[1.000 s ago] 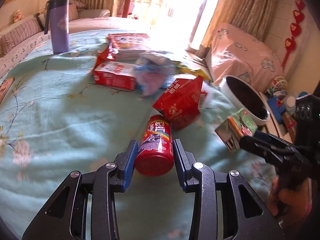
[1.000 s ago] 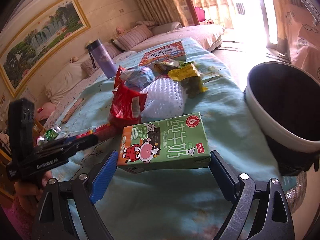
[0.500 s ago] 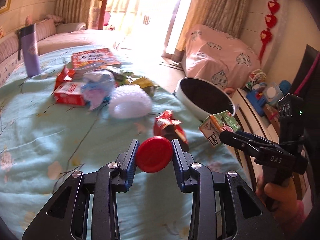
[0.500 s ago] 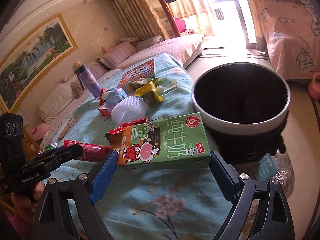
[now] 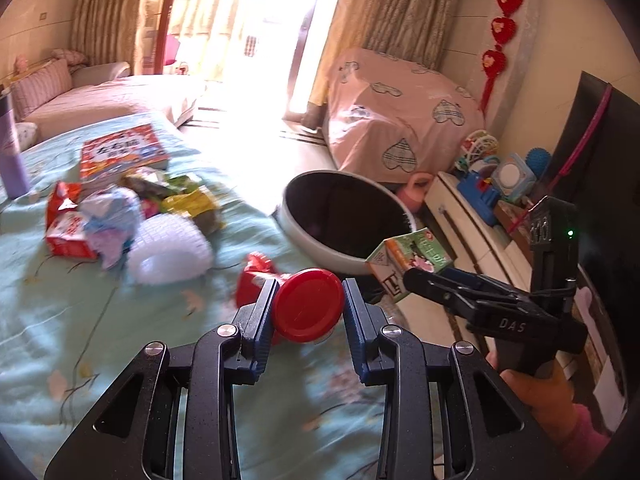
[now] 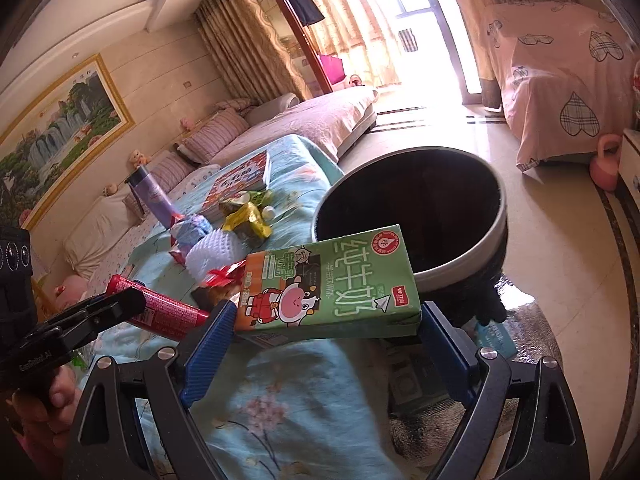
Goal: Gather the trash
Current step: 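Move both tools over the bin and release the can and carton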
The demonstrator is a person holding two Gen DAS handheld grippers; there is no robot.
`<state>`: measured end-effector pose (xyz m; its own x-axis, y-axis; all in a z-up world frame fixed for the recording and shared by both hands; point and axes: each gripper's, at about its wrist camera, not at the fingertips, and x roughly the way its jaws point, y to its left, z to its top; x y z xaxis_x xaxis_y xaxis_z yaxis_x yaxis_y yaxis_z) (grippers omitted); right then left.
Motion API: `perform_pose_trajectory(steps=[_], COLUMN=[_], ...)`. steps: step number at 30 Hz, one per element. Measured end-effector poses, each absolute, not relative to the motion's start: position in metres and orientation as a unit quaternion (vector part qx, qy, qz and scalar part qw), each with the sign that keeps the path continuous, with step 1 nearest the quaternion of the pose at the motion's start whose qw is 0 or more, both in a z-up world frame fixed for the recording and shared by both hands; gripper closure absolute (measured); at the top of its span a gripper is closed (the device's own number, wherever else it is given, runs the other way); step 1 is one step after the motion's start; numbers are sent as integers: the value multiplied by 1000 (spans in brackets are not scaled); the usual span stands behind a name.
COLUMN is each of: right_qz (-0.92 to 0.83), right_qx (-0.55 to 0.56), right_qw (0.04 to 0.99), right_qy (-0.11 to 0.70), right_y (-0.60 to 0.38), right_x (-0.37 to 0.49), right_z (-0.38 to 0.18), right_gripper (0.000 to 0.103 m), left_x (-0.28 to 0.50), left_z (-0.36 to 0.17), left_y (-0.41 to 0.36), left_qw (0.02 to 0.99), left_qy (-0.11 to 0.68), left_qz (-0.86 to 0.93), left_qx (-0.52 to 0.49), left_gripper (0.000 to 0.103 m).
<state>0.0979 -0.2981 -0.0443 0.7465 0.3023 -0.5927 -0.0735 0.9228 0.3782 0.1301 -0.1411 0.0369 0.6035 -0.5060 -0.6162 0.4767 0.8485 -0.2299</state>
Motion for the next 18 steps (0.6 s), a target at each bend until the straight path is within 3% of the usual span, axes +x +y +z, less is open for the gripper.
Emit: perform_pose_trajectory(steps=[18], right_qz=[77], right_qx=[154], right_qw=[922], right_qy=[345], right_y=[-343], right_x=[123], right_z=[-42], right_gripper=[12], left_x=[187], left_z=[41], left_y=[-204], left_qw=[893], left_qy=[351], left_qz=[-283], left_qx=[-4], left_gripper=[73])
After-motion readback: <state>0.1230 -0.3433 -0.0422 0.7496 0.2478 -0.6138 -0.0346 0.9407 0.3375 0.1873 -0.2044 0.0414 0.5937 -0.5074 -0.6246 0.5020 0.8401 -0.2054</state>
